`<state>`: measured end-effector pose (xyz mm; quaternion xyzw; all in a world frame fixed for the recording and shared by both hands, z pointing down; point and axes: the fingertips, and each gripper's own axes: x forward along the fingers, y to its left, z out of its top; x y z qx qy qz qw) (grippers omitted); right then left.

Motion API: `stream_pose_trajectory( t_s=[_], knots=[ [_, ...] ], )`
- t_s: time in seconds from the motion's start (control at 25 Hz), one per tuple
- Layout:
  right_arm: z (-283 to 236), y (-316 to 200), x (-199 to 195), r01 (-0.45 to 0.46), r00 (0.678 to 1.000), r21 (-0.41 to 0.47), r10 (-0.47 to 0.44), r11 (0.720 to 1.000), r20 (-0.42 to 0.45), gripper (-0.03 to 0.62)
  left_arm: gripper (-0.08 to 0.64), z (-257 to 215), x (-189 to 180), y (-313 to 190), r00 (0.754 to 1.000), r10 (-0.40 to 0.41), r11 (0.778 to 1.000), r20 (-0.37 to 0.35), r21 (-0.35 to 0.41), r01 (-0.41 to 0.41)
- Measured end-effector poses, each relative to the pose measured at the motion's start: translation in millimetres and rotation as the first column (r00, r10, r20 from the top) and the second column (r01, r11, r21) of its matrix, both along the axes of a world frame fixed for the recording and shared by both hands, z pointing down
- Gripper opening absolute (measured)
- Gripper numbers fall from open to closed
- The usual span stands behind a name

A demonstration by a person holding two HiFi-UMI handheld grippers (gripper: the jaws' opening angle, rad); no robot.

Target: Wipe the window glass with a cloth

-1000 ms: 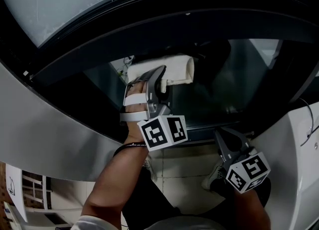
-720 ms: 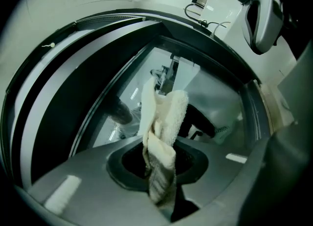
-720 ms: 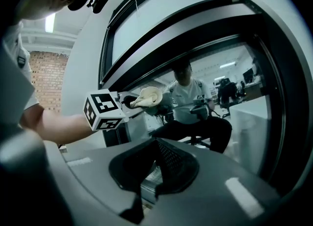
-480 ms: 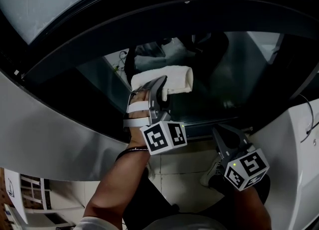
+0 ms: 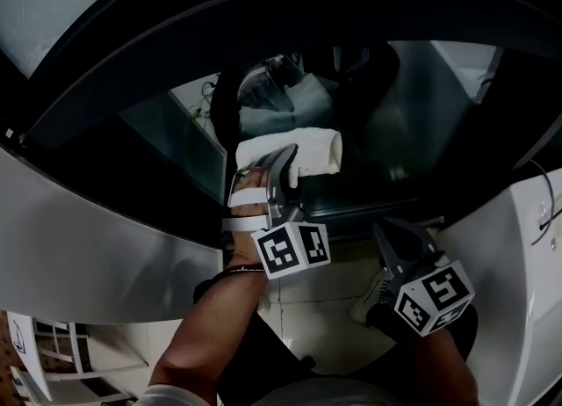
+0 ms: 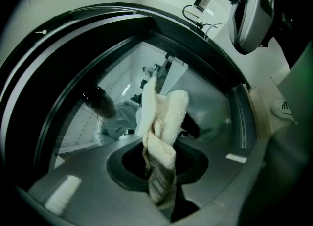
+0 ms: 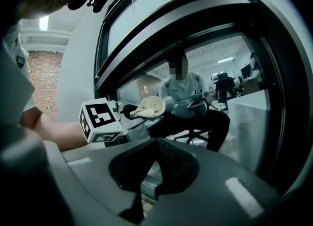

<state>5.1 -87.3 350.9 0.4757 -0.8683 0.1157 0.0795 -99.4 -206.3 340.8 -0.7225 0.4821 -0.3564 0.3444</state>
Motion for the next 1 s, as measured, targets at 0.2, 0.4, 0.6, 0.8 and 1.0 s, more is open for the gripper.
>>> stream_pose_trajectory(
  t_s=[0.2,0.4,0.6,0.8,1.0],
  knots=[
    [11.2,-3.3,-0.2,-0.003,1.0,-0.02,0.003,1.0,-0.01,0.002,0.103,27.9,1.1,-0.4,1.0,0.0,0.999,-0.008,-0.047,0.0],
    [17.6,-7.1,0.4,-0.002,1.0,-0.039,0.002,0.999,-0.017,0.002,0.103,47.7,5.1,-1.0,1.0,0.004,0.997,-0.01,-0.082,-0.004],
    [20.5,-10.9,-0.2,-0.002,1.0,-0.052,0.001,0.999,-0.024,0.002,0.103,66.0,8.3,-0.4,1.0,0.011,0.992,-0.008,-0.125,-0.012],
    [38.6,-13.5,-0.1,-0.002,1.0,-0.067,0.001,0.998,-0.024,0.002,0.103,103.3,8.2,0.1,1.0,0.009,0.985,0.007,-0.174,-0.008],
    [43.4,-13.7,-2.2,-0.001,0.999,-0.085,-0.002,0.996,-0.033,0.002,0.103,117.6,7.7,1.4,1.0,0.009,0.979,0.001,-0.202,-0.009]
  ],
)
